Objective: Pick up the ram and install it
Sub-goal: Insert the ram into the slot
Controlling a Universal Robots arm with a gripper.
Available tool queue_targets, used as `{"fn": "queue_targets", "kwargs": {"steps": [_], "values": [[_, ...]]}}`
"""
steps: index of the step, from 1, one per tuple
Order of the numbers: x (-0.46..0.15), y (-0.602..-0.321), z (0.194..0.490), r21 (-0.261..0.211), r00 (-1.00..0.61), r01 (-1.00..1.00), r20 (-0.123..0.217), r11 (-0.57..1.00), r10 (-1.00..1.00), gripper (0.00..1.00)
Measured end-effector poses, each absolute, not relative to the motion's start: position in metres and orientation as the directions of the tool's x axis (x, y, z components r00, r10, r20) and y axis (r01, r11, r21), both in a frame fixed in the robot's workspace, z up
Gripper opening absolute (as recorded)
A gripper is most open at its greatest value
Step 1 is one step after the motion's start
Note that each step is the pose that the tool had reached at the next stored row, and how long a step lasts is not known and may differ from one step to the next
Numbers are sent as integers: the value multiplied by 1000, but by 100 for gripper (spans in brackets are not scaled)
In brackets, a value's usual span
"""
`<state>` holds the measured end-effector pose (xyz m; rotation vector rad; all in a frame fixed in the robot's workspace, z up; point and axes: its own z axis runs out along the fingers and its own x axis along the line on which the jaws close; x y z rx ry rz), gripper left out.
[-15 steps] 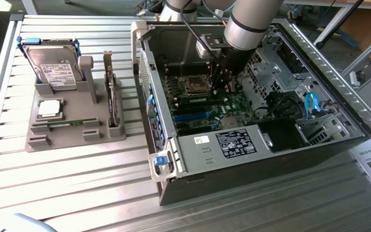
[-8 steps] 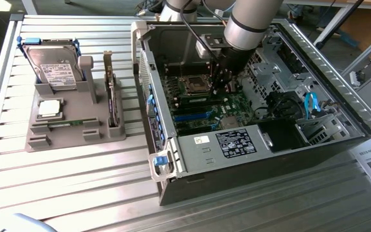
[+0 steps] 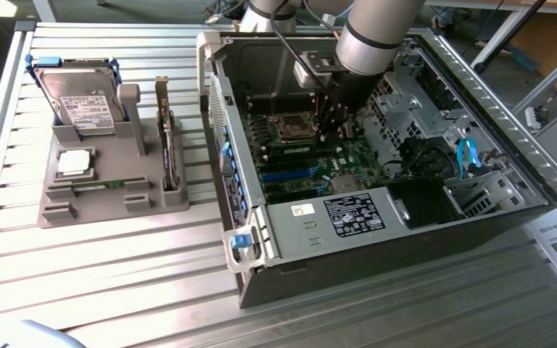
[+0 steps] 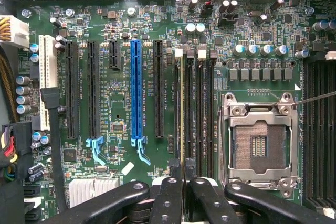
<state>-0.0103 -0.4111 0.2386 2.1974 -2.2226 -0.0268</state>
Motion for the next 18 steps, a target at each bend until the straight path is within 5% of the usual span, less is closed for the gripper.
{"fn": "queue_targets", "kwargs": {"steps": [18], "values": [[-10,-411,232,23,-11,-1000,0,11,-1000,12]]}}
